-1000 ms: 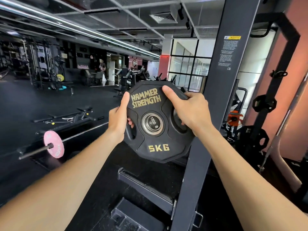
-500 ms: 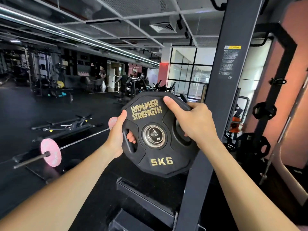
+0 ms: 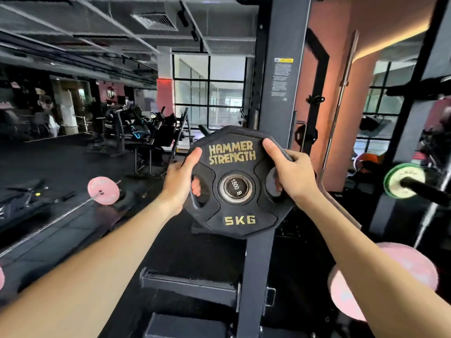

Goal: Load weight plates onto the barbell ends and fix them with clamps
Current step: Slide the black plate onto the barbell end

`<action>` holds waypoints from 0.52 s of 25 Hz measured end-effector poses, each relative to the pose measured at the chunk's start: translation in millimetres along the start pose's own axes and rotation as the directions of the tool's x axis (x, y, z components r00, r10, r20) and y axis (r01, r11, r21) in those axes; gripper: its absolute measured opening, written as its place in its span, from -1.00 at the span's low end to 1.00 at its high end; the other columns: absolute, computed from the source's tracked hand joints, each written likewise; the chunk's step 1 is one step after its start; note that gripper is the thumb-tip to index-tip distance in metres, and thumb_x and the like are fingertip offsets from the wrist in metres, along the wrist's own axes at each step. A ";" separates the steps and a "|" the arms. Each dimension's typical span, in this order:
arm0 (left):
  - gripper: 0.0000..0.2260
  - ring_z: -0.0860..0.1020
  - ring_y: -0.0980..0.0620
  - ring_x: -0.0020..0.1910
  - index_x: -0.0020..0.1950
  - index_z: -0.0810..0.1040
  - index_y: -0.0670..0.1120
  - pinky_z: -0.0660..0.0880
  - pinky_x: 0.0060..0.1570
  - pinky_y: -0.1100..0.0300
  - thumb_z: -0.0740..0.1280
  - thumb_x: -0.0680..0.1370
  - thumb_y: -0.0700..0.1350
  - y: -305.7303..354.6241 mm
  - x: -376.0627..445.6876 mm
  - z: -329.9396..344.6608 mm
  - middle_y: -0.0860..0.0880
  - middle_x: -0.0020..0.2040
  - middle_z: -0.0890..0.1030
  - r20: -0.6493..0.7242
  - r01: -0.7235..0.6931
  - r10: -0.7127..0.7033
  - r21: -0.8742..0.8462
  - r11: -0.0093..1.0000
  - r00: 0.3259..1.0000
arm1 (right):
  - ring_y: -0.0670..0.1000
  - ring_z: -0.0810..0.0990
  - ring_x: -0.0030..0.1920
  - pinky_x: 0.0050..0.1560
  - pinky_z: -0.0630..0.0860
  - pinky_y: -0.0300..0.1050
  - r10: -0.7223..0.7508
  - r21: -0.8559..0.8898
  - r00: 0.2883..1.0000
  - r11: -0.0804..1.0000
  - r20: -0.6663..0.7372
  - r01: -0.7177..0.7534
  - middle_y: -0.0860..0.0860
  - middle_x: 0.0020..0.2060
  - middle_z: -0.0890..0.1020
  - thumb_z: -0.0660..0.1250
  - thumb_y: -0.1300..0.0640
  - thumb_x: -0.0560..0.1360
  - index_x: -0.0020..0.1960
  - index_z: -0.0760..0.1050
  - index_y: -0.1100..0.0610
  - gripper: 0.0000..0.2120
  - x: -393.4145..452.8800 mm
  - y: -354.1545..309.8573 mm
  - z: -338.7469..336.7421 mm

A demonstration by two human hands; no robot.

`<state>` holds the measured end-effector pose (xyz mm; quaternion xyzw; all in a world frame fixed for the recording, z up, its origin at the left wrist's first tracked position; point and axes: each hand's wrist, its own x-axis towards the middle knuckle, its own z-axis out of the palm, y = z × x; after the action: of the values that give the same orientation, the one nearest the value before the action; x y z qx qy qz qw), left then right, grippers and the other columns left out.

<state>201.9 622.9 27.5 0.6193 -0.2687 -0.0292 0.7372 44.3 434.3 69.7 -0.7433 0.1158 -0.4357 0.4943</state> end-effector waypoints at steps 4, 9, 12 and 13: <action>-0.28 0.40 -0.07 -0.57 -0.27 0.58 -0.12 0.41 -0.36 0.05 0.38 0.17 0.57 -7.1 12.1 3.1 -0.18 -0.53 0.40 -0.030 -0.060 0.061 0.043 0.997 0.998 | 0.06 0.42 -0.57 -0.57 0.30 -0.17 0.017 0.024 0.998 1.000 -0.053 -0.015 0.14 -0.55 0.46 0.42 -0.54 0.24 -0.40 0.37 0.22 -0.22 5.7 16.5 3.1; -0.31 0.43 -0.02 -0.61 -0.35 0.50 -0.16 0.39 -0.56 0.29 0.34 0.30 0.52 -6.2 55.3 15.1 -0.07 -0.62 0.39 -0.028 -0.153 0.161 0.187 0.970 0.987 | 0.11 0.41 -0.54 -0.41 0.35 -0.04 0.044 0.058 0.987 0.998 -0.157 -0.035 0.17 -0.58 0.41 0.38 -0.53 0.27 -0.47 0.30 0.20 -0.22 40.7 47.8 20.7; -0.44 0.43 -0.02 -0.62 -0.51 0.41 0.00 0.38 -0.57 0.27 0.35 0.33 0.47 -15.3 93.3 24.0 -0.03 -0.63 0.38 -0.016 -0.172 0.180 0.234 0.957 0.983 | 0.08 0.42 -0.57 -0.45 0.38 -0.09 0.071 0.077 0.982 0.995 -0.177 -0.058 0.13 -0.62 0.42 0.37 -0.55 0.25 -0.44 0.33 0.22 -0.21 70.2 72.3 30.0; -0.44 0.43 -0.02 -0.62 -0.51 0.41 0.00 0.39 -0.58 0.26 0.34 0.33 0.47 -22.0 107.7 27.6 -0.02 -0.63 0.38 -0.021 -0.166 0.176 0.242 0.956 0.984 | 0.07 0.43 -0.58 -0.48 0.38 -0.12 0.071 0.073 0.981 0.996 -0.180 -0.059 0.12 -0.63 0.43 0.36 -0.56 0.25 -0.46 0.35 0.19 -0.23 82.9 80.3 33.1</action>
<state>288.3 552.6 48.3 0.6785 -0.3071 0.0805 0.6625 139.5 366.4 42.4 -0.6790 0.1700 -0.4891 0.5204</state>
